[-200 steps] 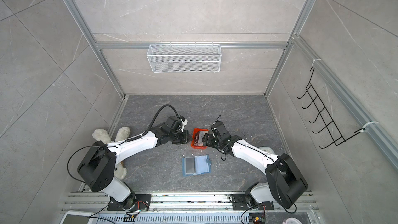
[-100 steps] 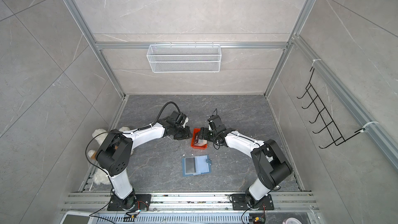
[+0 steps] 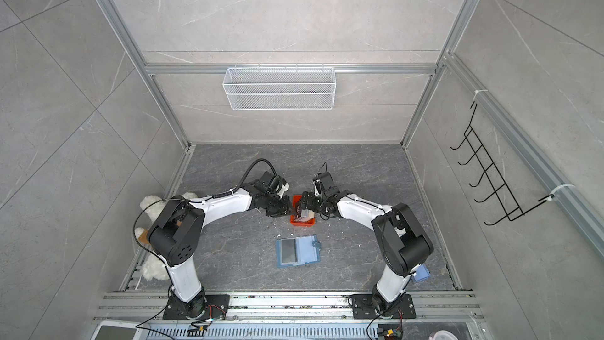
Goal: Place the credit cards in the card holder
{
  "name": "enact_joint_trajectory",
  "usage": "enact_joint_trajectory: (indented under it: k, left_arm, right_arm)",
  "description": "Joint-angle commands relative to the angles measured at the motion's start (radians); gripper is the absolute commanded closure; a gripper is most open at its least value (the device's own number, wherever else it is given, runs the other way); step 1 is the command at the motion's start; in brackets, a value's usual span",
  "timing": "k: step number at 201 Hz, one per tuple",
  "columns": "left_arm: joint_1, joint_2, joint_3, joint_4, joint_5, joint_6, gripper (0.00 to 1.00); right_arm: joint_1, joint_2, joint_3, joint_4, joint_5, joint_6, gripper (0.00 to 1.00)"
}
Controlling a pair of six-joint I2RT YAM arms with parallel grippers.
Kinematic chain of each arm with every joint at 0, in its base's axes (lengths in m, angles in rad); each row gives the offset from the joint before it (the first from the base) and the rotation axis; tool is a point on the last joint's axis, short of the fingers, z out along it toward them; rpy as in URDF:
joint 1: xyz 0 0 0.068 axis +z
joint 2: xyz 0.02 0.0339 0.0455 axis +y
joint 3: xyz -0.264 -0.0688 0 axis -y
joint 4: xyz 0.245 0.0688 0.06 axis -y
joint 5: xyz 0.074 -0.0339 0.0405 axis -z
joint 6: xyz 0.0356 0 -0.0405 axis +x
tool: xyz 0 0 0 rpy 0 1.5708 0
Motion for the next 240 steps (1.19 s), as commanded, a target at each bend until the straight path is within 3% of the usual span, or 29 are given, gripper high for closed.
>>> enact_joint_trajectory:
  k: [1, 84, 193, 240]
  left_arm:
    - [-0.028, 0.012, -0.004, 0.024, 0.064, -0.015, 0.76]
    - [-0.026, -0.052, -0.024, -0.021, 0.001, -0.049, 0.76]
    - [-0.028, -0.07, 0.006, 0.011, -0.029, -0.089, 0.8]
    - [-0.027, -0.047, 0.029, 0.014, -0.036, -0.082, 0.81]
  right_arm:
    - [0.0, 0.013, 0.024, 0.011, -0.031, -0.03, 0.23]
    - [-0.001, -0.004, -0.001, -0.034, 0.009, -0.082, 0.22]
    - [0.002, -0.039, -0.073, 0.035, -0.118, -0.096, 0.28]
    - [0.001, -0.053, -0.085, 0.024, -0.096, -0.087, 0.28]
